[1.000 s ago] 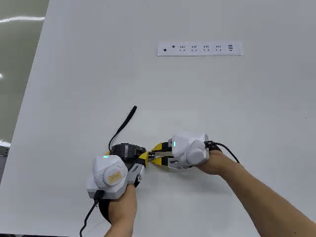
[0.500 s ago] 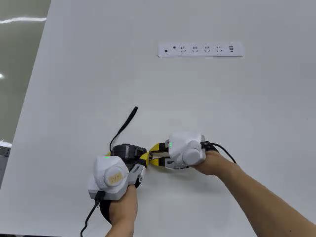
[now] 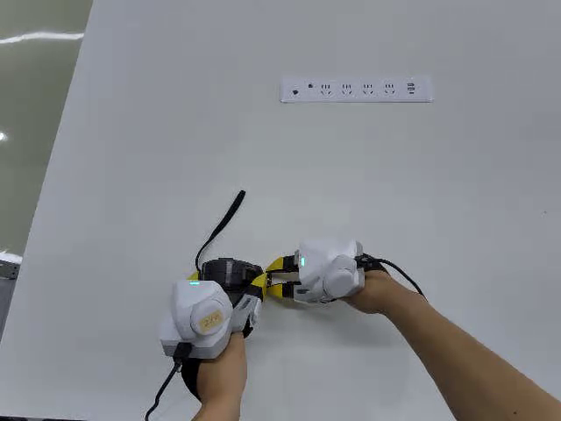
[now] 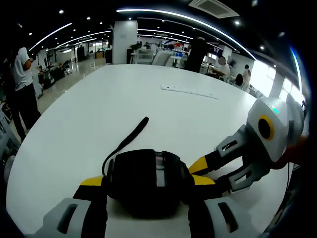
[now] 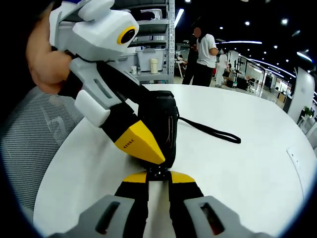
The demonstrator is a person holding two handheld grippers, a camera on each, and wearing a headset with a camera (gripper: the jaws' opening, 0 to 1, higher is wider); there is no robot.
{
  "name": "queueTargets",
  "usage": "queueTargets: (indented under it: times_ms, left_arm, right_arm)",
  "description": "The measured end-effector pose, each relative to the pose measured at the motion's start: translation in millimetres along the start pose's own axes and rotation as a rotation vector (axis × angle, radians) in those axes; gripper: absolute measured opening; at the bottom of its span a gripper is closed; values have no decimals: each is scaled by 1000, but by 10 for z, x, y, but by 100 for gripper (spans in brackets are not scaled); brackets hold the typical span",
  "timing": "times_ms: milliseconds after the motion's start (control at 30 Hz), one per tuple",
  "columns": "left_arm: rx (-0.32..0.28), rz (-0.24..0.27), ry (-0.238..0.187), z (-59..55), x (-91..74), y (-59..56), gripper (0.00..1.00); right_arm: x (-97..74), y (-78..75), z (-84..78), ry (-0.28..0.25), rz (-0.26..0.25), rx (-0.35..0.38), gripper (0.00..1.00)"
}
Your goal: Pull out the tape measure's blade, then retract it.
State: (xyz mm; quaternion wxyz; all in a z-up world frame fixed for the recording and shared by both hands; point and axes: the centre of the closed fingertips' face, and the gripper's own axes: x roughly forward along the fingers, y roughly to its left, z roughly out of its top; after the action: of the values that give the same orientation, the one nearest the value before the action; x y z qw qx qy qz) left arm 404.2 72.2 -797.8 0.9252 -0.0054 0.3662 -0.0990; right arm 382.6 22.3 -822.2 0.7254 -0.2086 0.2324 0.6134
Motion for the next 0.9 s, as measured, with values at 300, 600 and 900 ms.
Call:
queueTargets:
  times_ms: [300,600,900]
  left_arm:
    - [6,-9,5,4,0,-5,64]
    - [12,-16,6,3,-3,-11,64]
    - [65,-43,16,-12,-30,-34,64]
  right_arm:
    - [5,-4,2,-3,-16,21,14]
    - [-42,-9,-28,5,-33,31,17]
    - [-155,-29,-38,-2,-75,65,36]
